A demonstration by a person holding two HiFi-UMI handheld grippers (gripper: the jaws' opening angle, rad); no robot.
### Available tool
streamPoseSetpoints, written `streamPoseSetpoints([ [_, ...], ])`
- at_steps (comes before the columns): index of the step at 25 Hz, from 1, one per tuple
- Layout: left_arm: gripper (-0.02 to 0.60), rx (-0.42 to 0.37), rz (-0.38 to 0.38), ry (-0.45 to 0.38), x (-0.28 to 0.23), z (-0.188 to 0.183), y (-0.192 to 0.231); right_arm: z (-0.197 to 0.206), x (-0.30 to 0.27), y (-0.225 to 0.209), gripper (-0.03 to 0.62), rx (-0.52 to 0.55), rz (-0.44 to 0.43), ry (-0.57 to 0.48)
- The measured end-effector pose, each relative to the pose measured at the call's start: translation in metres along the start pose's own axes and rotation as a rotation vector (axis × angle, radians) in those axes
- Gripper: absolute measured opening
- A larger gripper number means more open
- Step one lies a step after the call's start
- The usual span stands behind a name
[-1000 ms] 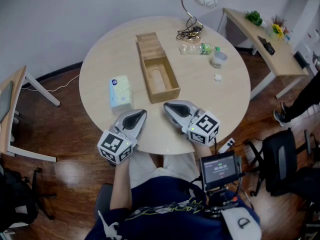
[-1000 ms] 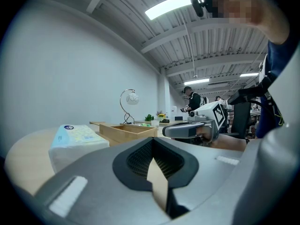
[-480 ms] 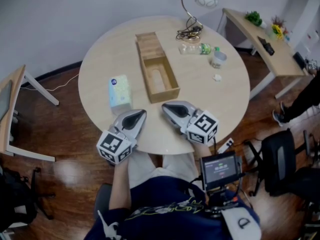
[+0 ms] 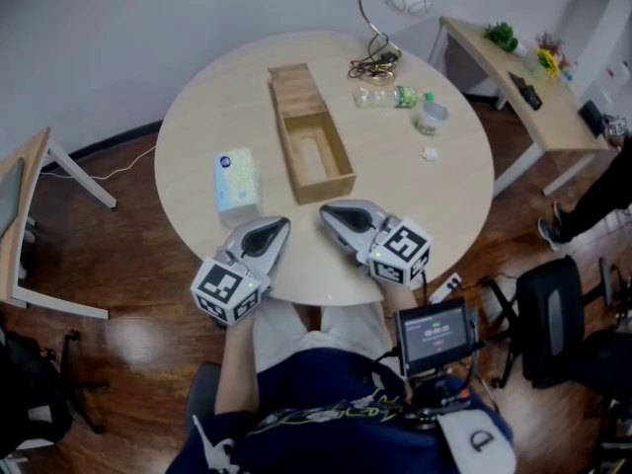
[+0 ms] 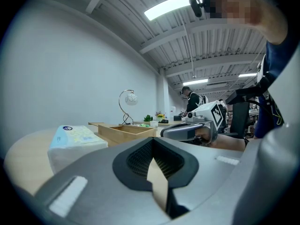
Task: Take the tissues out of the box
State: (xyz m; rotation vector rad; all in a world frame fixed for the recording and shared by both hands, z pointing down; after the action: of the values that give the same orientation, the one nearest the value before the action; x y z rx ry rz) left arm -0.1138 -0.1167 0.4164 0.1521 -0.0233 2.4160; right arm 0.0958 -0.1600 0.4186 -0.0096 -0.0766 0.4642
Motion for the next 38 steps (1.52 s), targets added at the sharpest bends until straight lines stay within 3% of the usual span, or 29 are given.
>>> streamPoseSetpoints([
  [38,0.005,-0.002,0.008,-0.003,0.0012,-0.0028,-0.0023,-0.0014,0.0009,0.0007,0.002,0.002,0.008,-0.002],
])
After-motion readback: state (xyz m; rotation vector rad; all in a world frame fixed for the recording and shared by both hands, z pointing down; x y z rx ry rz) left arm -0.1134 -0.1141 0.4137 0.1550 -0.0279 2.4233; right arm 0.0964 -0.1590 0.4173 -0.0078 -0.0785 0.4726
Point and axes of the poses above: the fingertips, and each gripper's own axes: x backward along the fingers, y to its left, z out of its underside, the point moved 9 cm from there along x, backward along the fingers, and after that the axes turned 10 degrees about -y, right-handed, at the moved point
